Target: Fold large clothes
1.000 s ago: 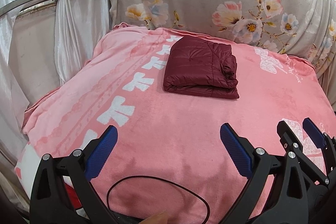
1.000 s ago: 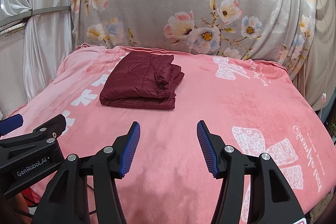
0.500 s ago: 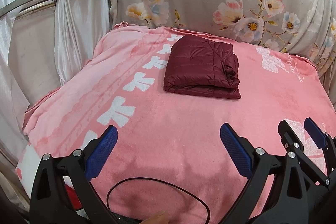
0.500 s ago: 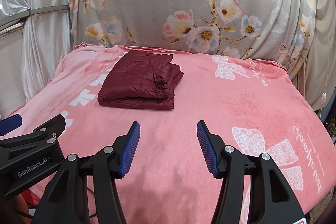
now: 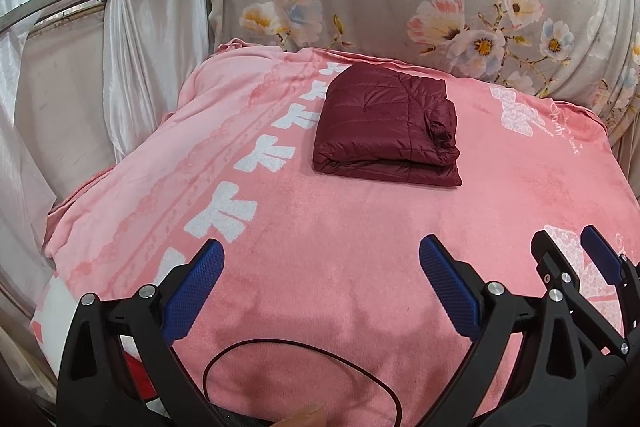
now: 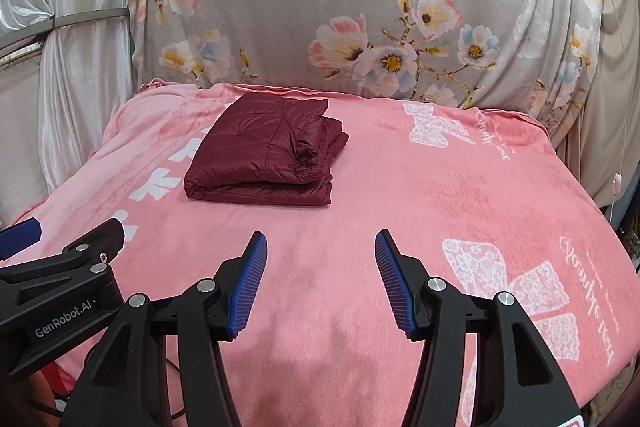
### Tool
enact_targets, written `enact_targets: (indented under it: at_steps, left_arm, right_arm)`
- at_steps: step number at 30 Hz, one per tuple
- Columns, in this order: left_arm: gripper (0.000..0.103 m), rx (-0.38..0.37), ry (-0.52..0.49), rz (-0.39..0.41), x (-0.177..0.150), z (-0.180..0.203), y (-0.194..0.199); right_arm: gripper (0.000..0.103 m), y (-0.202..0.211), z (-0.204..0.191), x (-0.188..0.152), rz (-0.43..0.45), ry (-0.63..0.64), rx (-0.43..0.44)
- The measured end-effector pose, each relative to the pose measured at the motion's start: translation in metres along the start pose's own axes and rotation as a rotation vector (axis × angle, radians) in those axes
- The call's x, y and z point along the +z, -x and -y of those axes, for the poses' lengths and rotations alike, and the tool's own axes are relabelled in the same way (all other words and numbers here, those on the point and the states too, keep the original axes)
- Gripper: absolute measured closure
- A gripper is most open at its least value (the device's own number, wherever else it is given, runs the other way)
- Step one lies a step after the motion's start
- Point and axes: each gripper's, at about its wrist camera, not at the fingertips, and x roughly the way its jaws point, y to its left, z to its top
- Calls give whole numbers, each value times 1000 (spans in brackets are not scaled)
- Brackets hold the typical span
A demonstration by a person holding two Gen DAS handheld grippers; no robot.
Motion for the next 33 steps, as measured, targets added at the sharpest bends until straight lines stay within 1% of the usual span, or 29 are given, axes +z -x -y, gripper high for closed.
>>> enact_targets:
  at_steps: [33]
  left_arm:
    - [8, -1, -5, -5, 2, -2, -3]
  right_arm:
    - [48, 1, 5, 1, -4, 3, 7]
